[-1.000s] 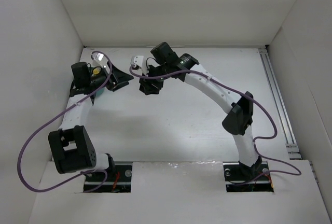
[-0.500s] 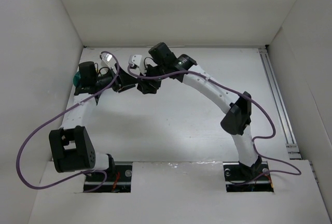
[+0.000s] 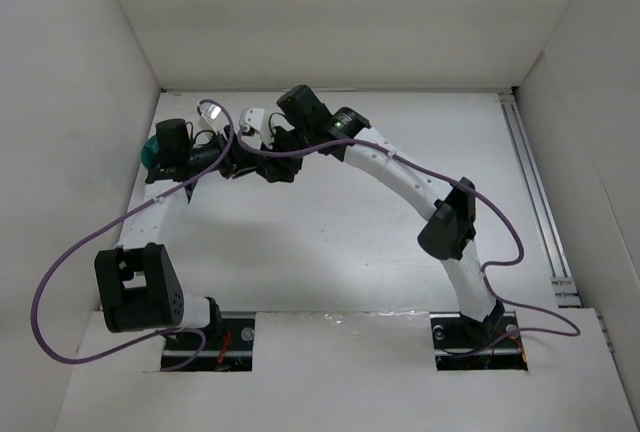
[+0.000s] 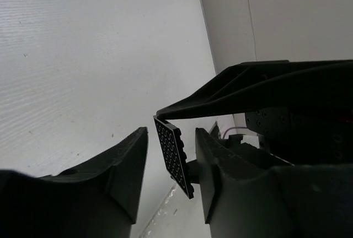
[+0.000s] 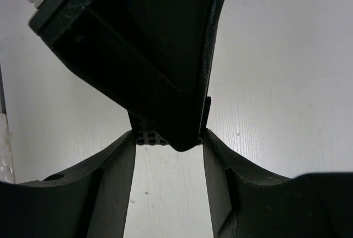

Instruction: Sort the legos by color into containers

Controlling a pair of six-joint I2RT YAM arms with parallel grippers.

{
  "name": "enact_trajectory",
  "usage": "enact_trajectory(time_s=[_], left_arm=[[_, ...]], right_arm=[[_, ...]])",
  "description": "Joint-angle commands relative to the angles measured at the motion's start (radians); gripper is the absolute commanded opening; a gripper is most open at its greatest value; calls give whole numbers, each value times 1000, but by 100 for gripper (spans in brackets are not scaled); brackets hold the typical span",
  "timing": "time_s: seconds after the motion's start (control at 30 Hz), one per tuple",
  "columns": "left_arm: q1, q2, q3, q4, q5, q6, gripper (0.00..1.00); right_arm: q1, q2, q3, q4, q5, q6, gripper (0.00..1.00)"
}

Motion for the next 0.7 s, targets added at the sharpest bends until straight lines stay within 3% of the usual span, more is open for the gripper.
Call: enact_trajectory(time_s=[0.0,0.13,0.23,0.3,0.33,0.4,0.47,0.67], left_arm=[[-7,-42,16,4,26,23,35],[-7,-42,16,4,17,32,9],[-7,-42,16,-5,17,32,3],[-7,-42,16,-5,8,41,2],[-7,-51,16,-5,-5,41,0],[-7,-51,16,-5,-15,41,0],[-7,-64,27,-32,-40,52,0],[31,-125,50,-106,-123,103,0]], right_arm=[[19,16,59,26,9,13,38],[19,16,59,26,18,13,38],[19,27,59,26,40,13,41],[19,27,59,35,40,13,54],[19,27,50,35,50,24,69],[19,-10,14,93,60,35,79],[19,-87,-111,154,71,35,88],[-60,-330,-565,374,26,44,90]])
